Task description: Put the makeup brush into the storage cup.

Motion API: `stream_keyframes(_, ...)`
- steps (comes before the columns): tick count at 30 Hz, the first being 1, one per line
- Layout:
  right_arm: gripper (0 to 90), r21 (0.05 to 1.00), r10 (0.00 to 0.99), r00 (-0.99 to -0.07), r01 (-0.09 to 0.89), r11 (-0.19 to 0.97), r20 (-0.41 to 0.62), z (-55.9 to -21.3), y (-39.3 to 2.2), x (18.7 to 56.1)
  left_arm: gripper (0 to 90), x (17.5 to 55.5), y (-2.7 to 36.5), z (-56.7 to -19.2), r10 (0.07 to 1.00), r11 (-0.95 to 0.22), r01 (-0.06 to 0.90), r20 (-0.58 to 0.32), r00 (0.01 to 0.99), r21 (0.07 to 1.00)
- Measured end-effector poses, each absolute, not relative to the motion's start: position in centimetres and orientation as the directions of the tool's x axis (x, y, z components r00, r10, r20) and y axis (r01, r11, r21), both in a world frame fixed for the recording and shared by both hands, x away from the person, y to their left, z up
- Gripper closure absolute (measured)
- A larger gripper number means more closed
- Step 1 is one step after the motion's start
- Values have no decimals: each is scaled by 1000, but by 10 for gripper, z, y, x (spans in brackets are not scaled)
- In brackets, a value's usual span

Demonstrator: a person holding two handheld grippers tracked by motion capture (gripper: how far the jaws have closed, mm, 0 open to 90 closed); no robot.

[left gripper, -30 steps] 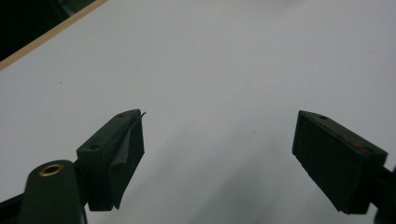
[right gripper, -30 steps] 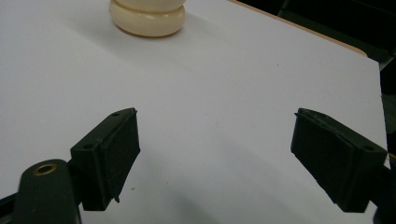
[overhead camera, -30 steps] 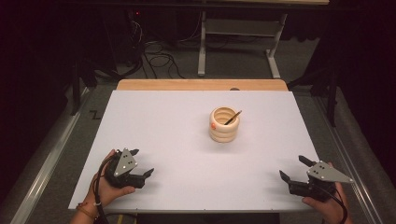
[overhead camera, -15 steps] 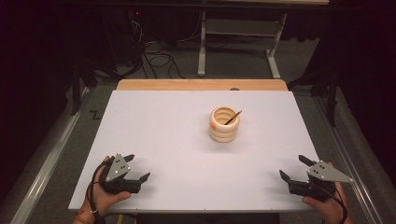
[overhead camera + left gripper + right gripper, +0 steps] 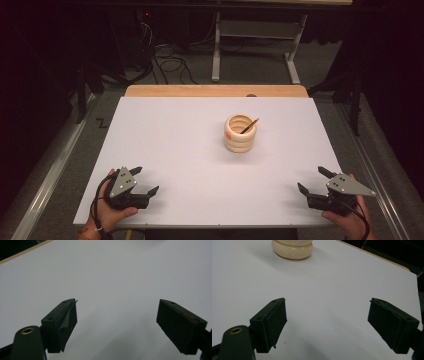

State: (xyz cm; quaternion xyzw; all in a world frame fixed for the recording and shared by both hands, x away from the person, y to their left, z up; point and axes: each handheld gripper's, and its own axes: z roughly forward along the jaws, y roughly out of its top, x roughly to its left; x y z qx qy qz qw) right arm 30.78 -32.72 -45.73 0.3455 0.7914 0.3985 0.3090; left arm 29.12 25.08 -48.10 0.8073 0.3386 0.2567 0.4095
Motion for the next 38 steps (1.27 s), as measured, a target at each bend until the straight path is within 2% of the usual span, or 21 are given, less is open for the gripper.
stream_keyframes(38, 164, 850, 803, -561, 310, 426, -199, -456, -331, 306, 176, 293, 249, -481, 748, -438, 317, 145, 647, 841)
